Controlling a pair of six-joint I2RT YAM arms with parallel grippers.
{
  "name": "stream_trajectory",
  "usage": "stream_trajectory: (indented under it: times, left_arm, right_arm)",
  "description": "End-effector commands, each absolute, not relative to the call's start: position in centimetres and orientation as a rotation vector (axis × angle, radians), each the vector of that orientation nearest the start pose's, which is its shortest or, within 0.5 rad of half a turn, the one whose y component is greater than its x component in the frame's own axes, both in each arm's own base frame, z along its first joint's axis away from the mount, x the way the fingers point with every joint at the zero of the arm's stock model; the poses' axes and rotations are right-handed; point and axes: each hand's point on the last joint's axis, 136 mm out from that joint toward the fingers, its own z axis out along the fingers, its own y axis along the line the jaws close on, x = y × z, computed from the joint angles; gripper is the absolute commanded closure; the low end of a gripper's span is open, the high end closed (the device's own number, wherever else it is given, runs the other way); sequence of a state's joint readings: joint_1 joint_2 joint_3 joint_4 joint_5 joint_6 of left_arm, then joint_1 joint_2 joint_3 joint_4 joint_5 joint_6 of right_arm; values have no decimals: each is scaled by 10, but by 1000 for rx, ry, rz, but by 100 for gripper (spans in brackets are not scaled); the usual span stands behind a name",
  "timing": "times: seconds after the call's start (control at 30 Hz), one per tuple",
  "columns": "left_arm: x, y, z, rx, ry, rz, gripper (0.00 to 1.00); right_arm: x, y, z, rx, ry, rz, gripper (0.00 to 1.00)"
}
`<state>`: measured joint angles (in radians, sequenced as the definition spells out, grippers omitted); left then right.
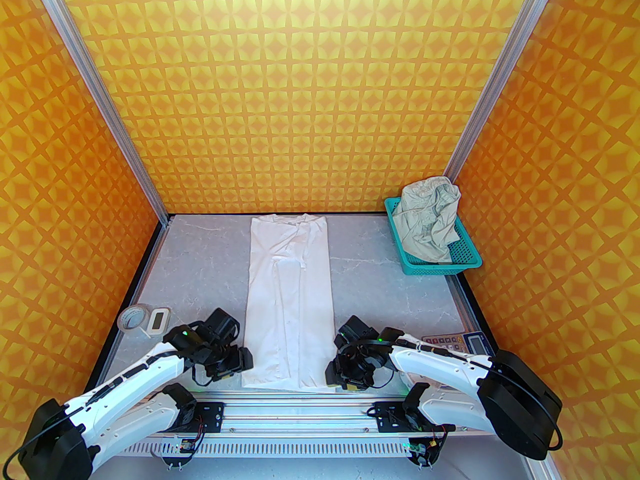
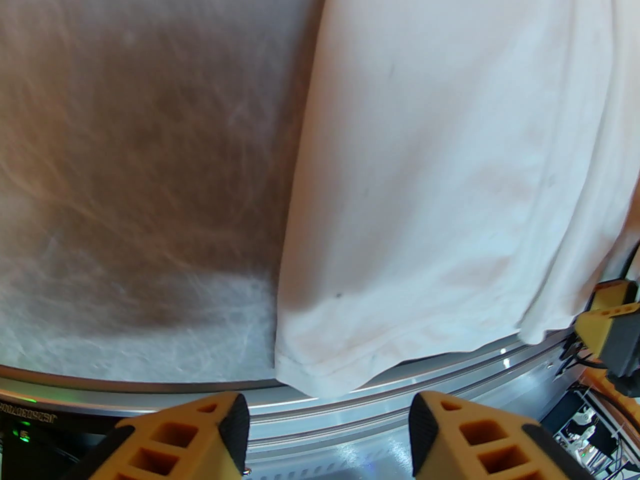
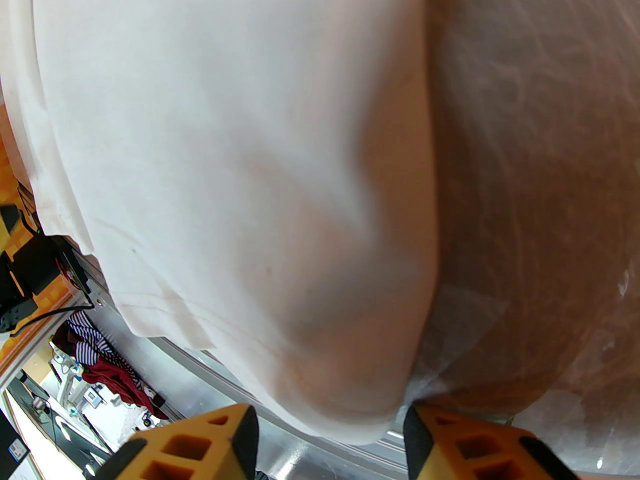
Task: Fold and stack the mixed laundry pile
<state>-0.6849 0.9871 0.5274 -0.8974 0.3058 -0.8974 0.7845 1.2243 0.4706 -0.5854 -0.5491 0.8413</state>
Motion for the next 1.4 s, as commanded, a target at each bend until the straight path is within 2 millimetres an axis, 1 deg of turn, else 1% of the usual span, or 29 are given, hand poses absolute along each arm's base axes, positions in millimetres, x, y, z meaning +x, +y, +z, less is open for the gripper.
stream_trajectory:
  times: [0.0, 0.1, 0.2, 0.3, 0.37, 0.47, 0.63, 0.7, 0.77, 0.8, 0.9, 0.97, 1.03, 1.17, 1.23, 1.3, 1.37]
  left_arm:
    - [95, -158, 39, -304, 3163, -591, 44]
    - [90, -162, 36, -289, 3180, -582, 44]
    - [87, -165, 32, -295, 3183, -600, 44]
    - [86, -164, 26, -305, 3183, -602, 47]
    - [87, -166, 23, -308, 3175, -614, 52]
    - [88, -167, 22, -300, 3171, -614, 57]
    - [93, -171, 22, -297, 3148, -641, 68]
    - [93, -171, 23, -295, 3146, -641, 74]
    - [94, -171, 26, -291, 3135, -652, 84]
    - [95, -172, 27, -287, 3129, -656, 87]
    - [101, -173, 35, -268, 3084, -679, 99]
    - [108, -176, 45, -239, 3032, -703, 100]
    - [117, -178, 57, -211, 2969, -726, 100]
    - [138, -183, 87, -142, 2818, -763, 100]
    - [148, -185, 102, -114, 2754, -768, 100]
    - [161, -185, 117, -98, 2689, -756, 100]
    - [177, -185, 130, -110, 2628, -755, 100]
  right_arm:
    - [78, 226, 22, -96, 3202, 1042, 51]
    - [79, 228, 25, -98, 3191, 1055, 53]
    - [79, 230, 23, -98, 3191, 1061, 55]
    - [78, 232, 22, -103, 3188, 1067, 58]
    - [78, 233, 22, -105, 3186, 1068, 61]
    - [80, 234, 23, -107, 3178, 1070, 66]
    - [81, 235, 25, -104, 3165, 1083, 79]
    - [81, 235, 28, -103, 3153, 1088, 84]
    - [82, 234, 30, -100, 3145, 1080, 89]
    - [83, 233, 31, -96, 3141, 1079, 90]
    - [85, 232, 36, -87, 3123, 1069, 97]
    - [88, 233, 42, -92, 3102, 1066, 100]
    - [93, 231, 50, -103, 3083, 1031, 100]
    - [105, 228, 65, -121, 3045, 941, 100]
    - [113, 225, 75, -132, 3026, 880, 100]
    - [127, 219, 85, -131, 3006, 793, 100]
    - [141, 215, 95, -120, 2983, 742, 100]
